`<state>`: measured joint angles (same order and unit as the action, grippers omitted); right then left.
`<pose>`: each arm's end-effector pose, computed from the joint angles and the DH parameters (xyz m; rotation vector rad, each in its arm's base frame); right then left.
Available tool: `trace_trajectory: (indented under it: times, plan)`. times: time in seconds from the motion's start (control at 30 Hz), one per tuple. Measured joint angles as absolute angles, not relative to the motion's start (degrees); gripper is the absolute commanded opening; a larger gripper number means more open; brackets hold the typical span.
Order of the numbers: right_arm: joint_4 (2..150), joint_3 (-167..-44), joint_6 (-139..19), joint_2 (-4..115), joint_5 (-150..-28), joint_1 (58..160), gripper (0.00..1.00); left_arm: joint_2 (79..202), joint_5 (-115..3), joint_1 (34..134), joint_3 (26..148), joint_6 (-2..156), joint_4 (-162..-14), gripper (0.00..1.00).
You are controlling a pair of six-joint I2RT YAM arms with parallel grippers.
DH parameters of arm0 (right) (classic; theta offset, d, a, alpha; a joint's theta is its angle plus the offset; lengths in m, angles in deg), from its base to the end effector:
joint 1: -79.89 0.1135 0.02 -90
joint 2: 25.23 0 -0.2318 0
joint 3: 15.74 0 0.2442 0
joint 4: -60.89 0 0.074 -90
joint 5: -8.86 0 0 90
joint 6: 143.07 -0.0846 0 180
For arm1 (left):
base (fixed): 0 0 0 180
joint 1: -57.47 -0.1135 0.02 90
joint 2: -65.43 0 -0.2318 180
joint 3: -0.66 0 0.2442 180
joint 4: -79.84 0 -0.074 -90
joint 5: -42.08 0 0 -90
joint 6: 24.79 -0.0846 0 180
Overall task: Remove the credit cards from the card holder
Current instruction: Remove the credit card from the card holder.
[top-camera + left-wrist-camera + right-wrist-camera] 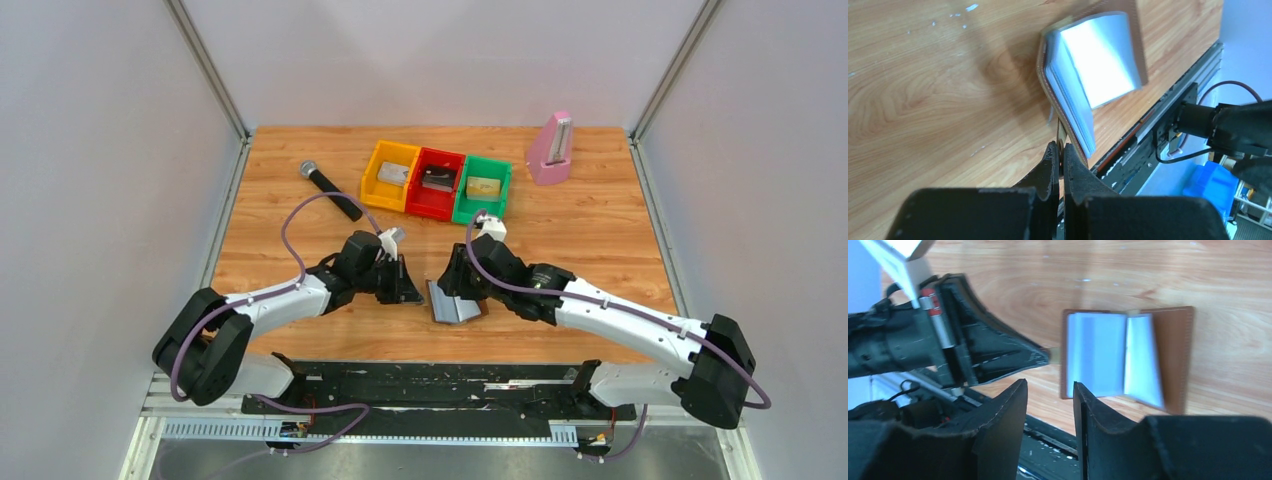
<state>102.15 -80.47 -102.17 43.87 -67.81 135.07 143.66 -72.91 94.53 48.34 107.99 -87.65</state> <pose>0.1817 0.2270 0.1997 -0.0132 2.4259 0.6064 0.2124 -0.2052 0.1134 0.1175 2.5523 -1.1409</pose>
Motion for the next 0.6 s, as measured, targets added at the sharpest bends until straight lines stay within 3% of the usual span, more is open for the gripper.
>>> trace_trajectory:
  times: [0.2, 0.6]
  plan:
    - [98.8, -81.4, -101.0, 45.9, -69.8, 137.6, 0.38, 141.6, -73.2, 94.6, 48.3, 108.5, -88.2, 0.0]
    - [96.3, -78.7, -99.1, 52.9, -70.0, 136.6, 0.54, 141.6, -73.3, 94.6, 48.1, 108.5, -88.3, 0.0]
